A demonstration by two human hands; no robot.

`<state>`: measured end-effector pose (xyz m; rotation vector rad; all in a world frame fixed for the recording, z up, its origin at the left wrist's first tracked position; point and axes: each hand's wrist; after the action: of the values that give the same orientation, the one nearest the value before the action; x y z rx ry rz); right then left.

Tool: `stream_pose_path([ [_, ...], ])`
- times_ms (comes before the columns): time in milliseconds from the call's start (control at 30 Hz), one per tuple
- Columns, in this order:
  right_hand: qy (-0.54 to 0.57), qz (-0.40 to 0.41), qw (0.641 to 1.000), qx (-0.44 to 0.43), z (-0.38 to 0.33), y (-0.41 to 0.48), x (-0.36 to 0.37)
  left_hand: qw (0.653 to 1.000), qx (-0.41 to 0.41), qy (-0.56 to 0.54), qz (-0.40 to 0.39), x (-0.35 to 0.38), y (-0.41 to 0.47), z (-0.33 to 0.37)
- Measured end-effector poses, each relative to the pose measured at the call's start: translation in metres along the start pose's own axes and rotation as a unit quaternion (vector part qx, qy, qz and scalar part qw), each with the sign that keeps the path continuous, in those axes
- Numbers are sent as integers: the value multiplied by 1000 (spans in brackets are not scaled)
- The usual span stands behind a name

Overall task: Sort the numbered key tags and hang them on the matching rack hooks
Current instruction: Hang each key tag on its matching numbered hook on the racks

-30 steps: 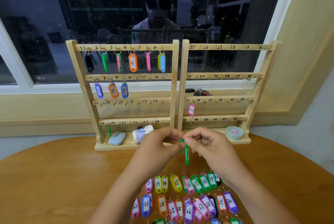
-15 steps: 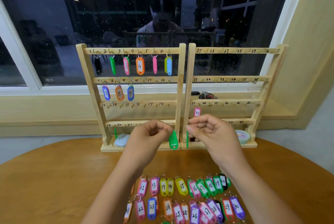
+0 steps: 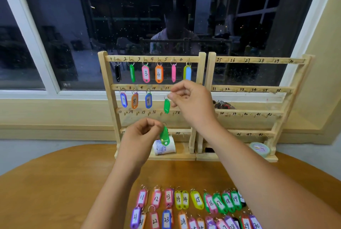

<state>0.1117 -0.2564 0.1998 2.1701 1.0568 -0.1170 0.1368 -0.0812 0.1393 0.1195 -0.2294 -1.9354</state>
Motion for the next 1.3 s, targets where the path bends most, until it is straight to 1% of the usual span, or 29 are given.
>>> stream_pose_path([
  [200, -50, 31, 998, -26, -5, 25, 20, 1000, 6, 13, 3, -1, 0, 1],
  [367, -141, 38, 988, -55, -1, 29, 26, 1000, 11, 17, 3, -1, 0, 2],
  [600, -151, 29, 984, -92, 2, -6, 9, 999, 23, 21, 19, 0, 1, 3],
  [667, -133, 16, 987, -86, 6, -23, 0, 998, 34, 36, 29, 0, 3, 3],
  [767, -93, -4, 994, -53, 19, -48, -13, 992, 80, 89, 39, 0, 13, 5],
  [933, -53, -32, 998, 12, 36, -82, -28, 988, 110, 102, 49, 8, 42, 22],
  [1100, -28, -33, 998, 38, 41, -100, -34, 965, 154, 197, 82, 12, 68, 31],
  [1200, -18, -26, 998, 49, 43, -106, -35, 940, 189, 261, 110, 13, 73, 33],
  [1300, -9, -21, 998, 54, 44, -111, -34, 914, 225, 316, 122, 15, 78, 33],
])
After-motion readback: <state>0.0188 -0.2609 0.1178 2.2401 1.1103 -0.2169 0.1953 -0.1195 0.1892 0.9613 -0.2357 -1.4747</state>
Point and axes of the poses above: each hand's wrist, its own y-axis towards the middle knuckle, its own x-axis out of the palm, z = x × y, and after that the axes turned 3 degrees about -y, right-handed
